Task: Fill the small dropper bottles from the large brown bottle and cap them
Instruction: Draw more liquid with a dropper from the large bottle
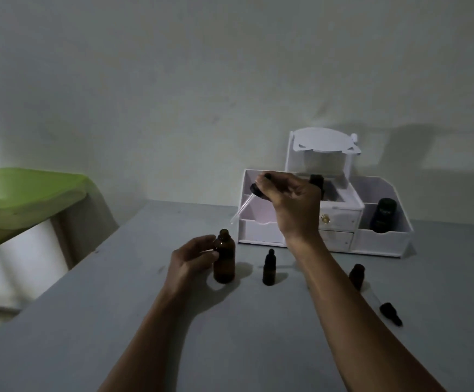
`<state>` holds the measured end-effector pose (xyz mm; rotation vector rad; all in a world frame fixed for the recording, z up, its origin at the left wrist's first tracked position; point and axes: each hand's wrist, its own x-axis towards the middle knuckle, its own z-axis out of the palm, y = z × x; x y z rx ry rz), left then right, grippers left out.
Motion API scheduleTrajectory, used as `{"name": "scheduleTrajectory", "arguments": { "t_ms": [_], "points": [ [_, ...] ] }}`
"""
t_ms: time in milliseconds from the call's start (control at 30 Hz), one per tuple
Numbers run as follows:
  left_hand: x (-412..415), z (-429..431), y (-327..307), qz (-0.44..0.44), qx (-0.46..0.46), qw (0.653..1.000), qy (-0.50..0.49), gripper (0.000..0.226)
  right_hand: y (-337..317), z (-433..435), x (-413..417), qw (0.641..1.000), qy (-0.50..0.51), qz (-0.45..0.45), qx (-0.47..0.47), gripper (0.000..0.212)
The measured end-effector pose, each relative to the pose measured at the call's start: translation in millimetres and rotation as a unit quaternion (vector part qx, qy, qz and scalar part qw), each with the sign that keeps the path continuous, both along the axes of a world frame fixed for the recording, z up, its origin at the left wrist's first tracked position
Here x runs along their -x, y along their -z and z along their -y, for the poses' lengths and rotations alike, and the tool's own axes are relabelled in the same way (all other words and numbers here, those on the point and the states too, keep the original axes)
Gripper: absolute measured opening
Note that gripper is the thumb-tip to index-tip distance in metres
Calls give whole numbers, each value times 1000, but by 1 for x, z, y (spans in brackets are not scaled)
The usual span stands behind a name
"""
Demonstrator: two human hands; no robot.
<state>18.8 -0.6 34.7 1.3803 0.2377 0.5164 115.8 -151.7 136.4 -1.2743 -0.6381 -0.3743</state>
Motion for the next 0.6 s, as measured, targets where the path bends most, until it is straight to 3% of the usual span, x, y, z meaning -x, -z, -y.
{"name": "scheduleTrajectory", "arguments": {
  "t_ms": [133, 367, 600],
  "points": [
    [2, 0, -2, -5, -25, 999, 29, 38, 9, -11, -2, 999, 8, 8, 34, 9],
    [-5, -11, 7, -35, -106, 994, 14, 42, 17, -21, -1, 995, -10, 32, 97, 7],
    [-5, -12, 10, -49, -107, 993, 14, 41, 29, -35, -1, 989, -24, 15, 147, 16]
  ]
}}
